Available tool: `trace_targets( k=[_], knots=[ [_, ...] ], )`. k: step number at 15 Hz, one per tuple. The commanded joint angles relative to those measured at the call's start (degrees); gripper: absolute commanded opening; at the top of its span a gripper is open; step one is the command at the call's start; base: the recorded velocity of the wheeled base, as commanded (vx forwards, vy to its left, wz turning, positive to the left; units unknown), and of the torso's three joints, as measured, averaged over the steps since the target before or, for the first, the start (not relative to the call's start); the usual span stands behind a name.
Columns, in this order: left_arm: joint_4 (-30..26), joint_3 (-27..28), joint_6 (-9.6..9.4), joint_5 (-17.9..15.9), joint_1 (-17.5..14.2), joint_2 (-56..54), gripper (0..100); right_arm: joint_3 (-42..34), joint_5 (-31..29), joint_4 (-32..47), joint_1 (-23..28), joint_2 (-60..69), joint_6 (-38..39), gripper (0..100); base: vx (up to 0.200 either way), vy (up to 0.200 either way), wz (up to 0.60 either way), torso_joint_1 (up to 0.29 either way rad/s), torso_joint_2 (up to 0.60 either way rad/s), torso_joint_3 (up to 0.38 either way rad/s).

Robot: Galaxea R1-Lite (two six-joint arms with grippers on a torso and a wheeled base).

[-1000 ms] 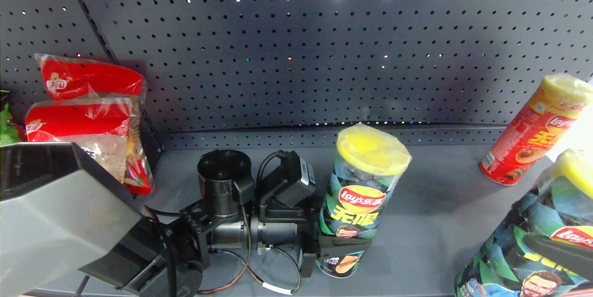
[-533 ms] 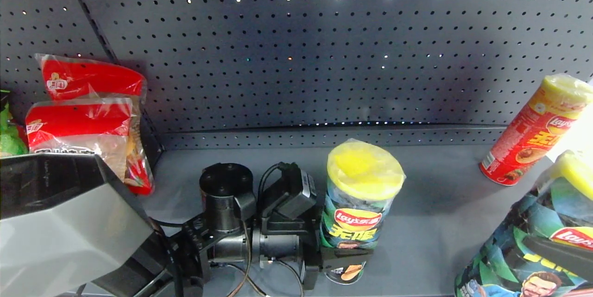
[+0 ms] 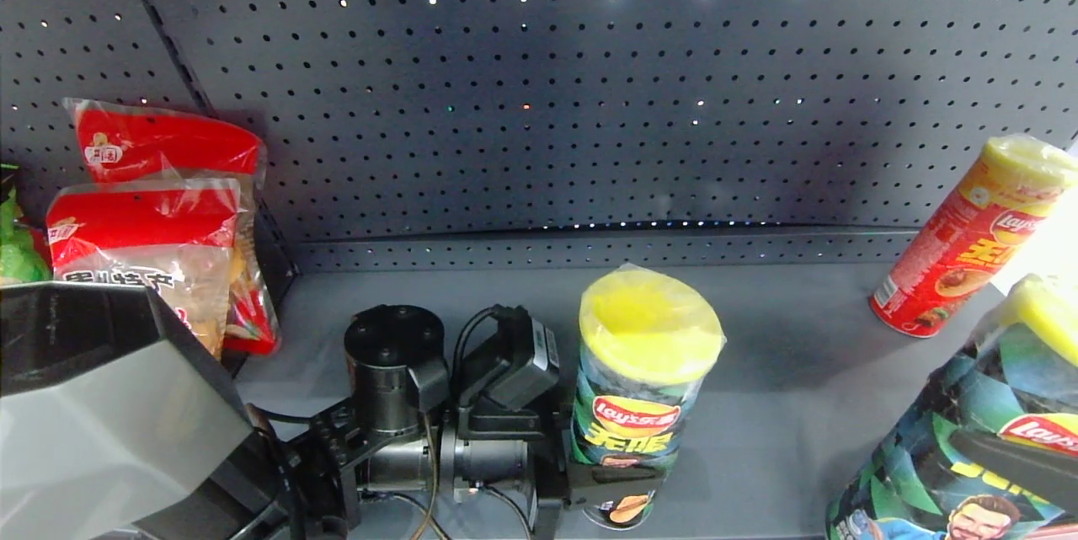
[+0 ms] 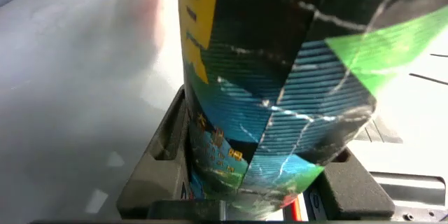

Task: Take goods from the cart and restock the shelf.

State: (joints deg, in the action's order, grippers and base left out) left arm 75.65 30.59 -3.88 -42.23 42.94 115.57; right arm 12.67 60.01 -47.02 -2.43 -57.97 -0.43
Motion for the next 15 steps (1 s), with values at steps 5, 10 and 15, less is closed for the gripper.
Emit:
trace_targets(
  k=[5, 10, 15],
  knots=[
    [-0.07, 0.79, 1.24, 0.13, -0.13, -0.69, 0, -0.01, 0.02, -0.09, -0.04, 0.05, -0.01, 0, 0.0, 0.0, 0.0, 0.0, 0.0, 0.0],
    [-0.07, 0.61, 1.68, 0.04, -0.13, -0.61, 0, 0.08, 0.02, -0.09, -0.04, 0.22, -0.01, 0, 0.0, 0.0, 0.0, 0.0, 0.0, 0.0],
    [-0.16, 1.05, 1.68, 0.04, -0.13, -0.43, 0, 0.08, 0.02, 0.0, -0.04, 0.22, -0.01, 0, 0.0, 0.0, 0.0, 0.0, 0.0, 0.0]
  ],
)
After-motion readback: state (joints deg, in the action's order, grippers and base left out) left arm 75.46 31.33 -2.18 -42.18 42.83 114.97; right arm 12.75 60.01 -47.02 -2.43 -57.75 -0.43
